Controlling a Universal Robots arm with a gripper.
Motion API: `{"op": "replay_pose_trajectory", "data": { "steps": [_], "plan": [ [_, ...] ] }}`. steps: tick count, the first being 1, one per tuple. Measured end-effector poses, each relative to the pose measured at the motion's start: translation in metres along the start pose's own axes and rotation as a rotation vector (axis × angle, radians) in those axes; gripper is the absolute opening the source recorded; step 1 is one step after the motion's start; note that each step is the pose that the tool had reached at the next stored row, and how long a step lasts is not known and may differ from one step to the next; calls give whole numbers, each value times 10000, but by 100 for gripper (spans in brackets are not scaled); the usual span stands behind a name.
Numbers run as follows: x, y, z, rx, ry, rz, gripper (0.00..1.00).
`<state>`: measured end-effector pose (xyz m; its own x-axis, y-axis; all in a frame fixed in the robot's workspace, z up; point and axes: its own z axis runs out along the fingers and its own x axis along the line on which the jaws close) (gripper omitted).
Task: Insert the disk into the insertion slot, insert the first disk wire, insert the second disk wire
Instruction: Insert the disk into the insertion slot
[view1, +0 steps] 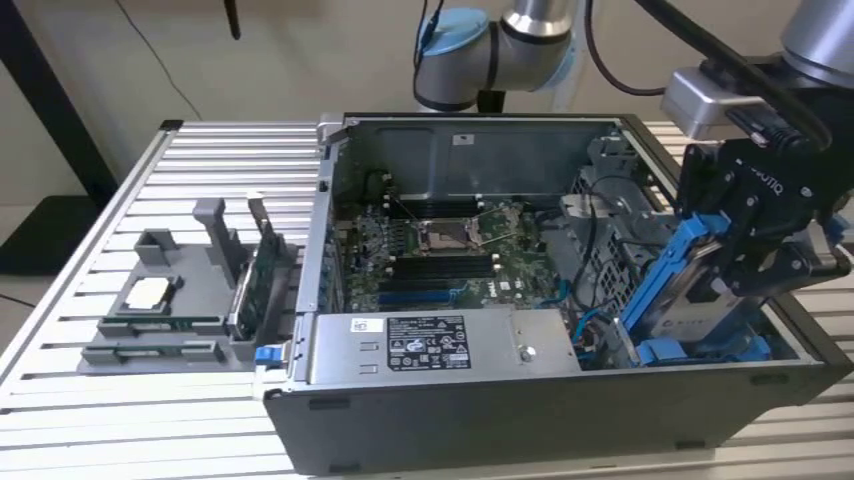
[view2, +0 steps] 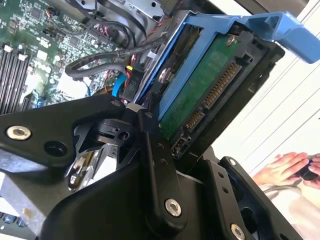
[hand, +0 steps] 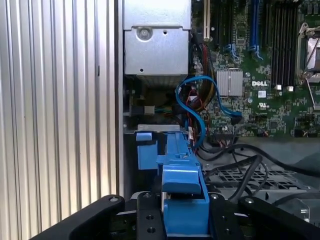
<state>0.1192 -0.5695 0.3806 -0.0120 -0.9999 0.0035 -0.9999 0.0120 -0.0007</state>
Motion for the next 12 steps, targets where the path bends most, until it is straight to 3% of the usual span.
{"op": "replay_pose_trajectory", "data": {
  "steps": [5,12],
  "plan": [
    [0,0,68,0,1,0,33],
    [0,0,73,0,0,1,33]
  ]
}}
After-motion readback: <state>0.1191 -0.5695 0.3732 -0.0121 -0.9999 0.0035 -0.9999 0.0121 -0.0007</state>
